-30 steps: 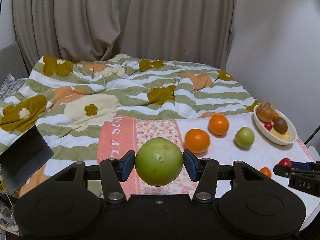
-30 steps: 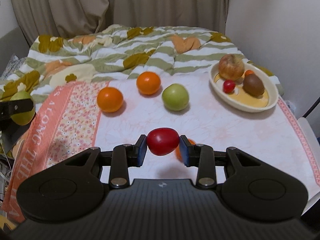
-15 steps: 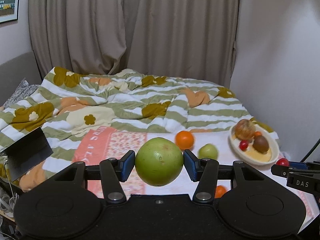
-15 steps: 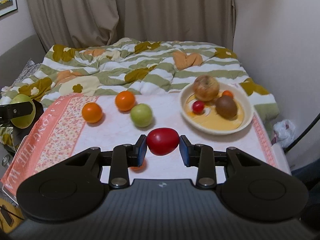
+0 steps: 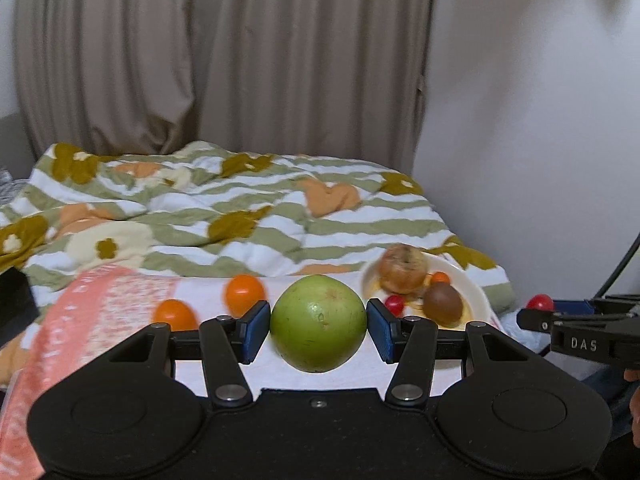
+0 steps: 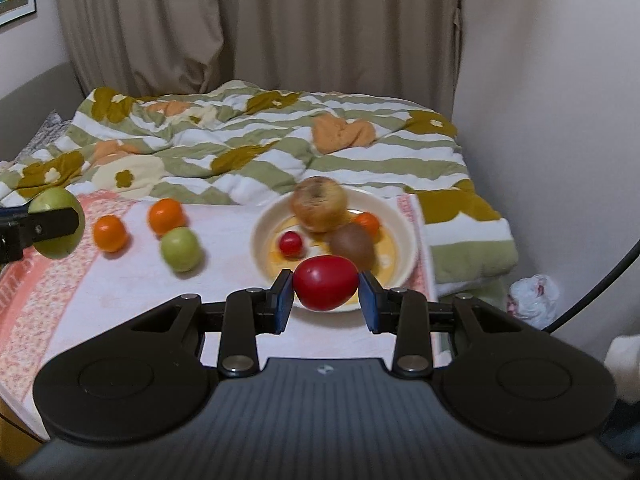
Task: Organize fruits
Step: 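Carry the green apple into the bowl and open the left gripper while the right carries the tomato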
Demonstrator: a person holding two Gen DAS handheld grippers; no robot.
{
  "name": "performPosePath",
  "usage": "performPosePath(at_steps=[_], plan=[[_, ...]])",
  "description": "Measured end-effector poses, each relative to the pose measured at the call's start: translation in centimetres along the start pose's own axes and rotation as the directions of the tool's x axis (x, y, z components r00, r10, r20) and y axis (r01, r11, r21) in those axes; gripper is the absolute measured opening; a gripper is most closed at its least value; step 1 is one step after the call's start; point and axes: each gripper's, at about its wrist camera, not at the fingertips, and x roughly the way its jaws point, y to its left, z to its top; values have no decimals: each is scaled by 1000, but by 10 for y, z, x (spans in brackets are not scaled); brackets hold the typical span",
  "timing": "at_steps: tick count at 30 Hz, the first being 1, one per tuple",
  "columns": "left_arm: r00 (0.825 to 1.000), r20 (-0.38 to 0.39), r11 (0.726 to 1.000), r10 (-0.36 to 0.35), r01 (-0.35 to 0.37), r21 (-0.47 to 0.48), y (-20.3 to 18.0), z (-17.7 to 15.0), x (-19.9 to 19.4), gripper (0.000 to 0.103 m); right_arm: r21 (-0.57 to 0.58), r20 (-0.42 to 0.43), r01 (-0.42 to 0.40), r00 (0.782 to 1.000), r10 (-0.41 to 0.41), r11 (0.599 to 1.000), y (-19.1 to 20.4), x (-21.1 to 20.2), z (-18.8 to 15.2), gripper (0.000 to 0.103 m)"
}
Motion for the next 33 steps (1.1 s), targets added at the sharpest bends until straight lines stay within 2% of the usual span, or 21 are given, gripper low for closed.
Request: performPosePath(at_steps=[8,14,23,31,32,33], plan=[[991,-86,992,-97,104,71,-42,3,64,57,50,-33,39,999,-38,998,-46,35,7,51],[973,-173,978,-150,172,121,-72,4,115,57,81,-65,50,997,-44,995,-63,61,9,51],[947,-284,956,-151,213,202,-94,0,174,57,110,-96,35,995,-25,993,-72,93,13,51],[934,-328,942,-144,231,244,-100,-7,194,58,121,-112,32,994,-18,992,-77,106,15,51],[933,-329,942,-148,234,240,-100,-7,195,59,122,-113,33,993,-19,992,-78,106,15,51],[936,-317,942,-154,236,240,-100,-6,193,70,124,-113,33,993,-19,992,-79,107,15,51]])
